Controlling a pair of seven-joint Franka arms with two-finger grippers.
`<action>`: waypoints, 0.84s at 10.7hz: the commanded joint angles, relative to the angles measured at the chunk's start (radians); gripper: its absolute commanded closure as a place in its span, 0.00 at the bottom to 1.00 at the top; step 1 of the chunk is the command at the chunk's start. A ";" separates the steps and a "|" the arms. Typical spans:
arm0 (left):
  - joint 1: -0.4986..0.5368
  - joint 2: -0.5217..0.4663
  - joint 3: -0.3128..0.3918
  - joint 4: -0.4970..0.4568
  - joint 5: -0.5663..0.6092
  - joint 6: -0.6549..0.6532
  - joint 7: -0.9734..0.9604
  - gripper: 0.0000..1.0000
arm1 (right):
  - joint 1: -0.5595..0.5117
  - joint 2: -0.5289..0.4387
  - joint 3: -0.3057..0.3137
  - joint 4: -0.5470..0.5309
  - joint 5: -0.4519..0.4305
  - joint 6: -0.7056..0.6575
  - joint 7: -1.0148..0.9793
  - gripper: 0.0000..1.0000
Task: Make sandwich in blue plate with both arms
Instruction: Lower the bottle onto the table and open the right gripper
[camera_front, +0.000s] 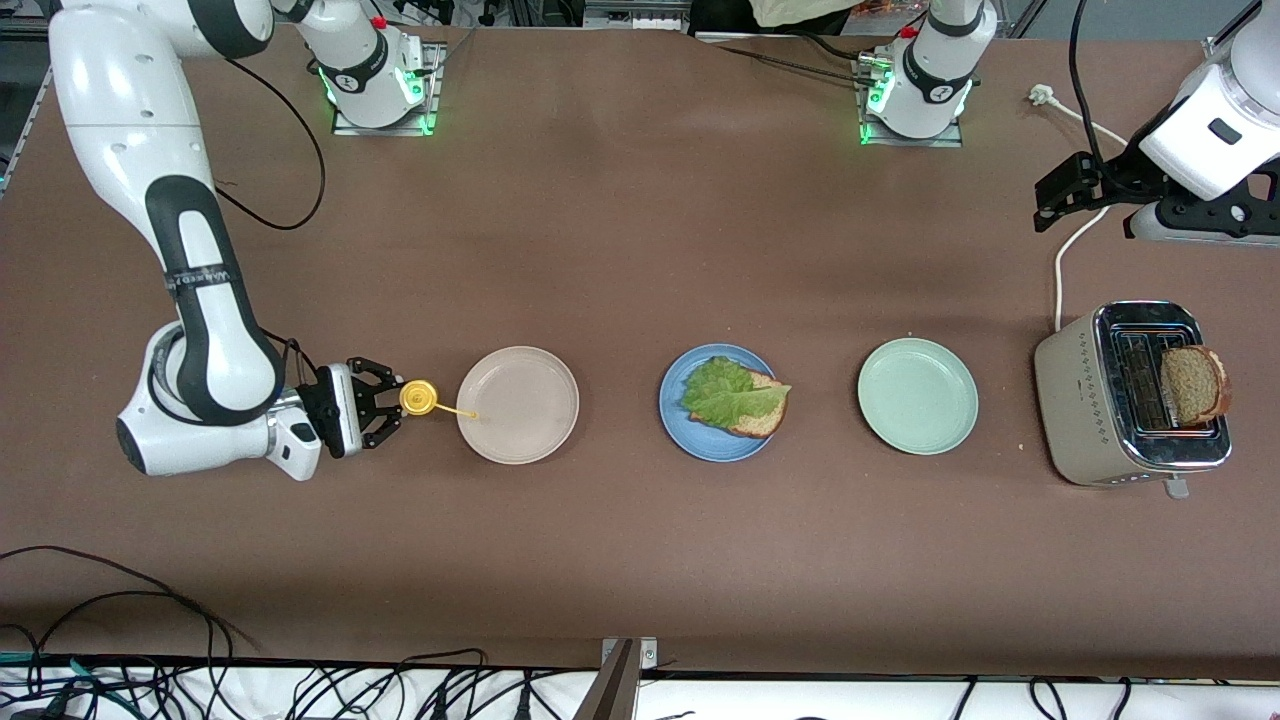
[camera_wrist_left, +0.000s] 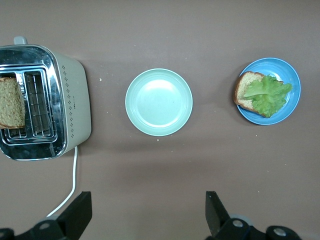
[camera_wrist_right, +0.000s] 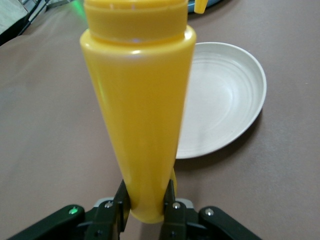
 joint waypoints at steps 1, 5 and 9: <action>0.009 0.007 -0.004 0.021 -0.012 -0.018 0.006 0.00 | -0.016 0.067 0.014 0.058 0.051 -0.026 -0.057 1.00; 0.009 0.007 -0.004 0.021 -0.012 -0.018 0.006 0.00 | -0.018 0.091 0.009 0.055 0.056 -0.002 -0.116 1.00; 0.009 0.007 -0.004 0.023 -0.012 -0.018 0.006 0.00 | -0.046 0.125 0.008 0.058 0.063 0.006 -0.166 1.00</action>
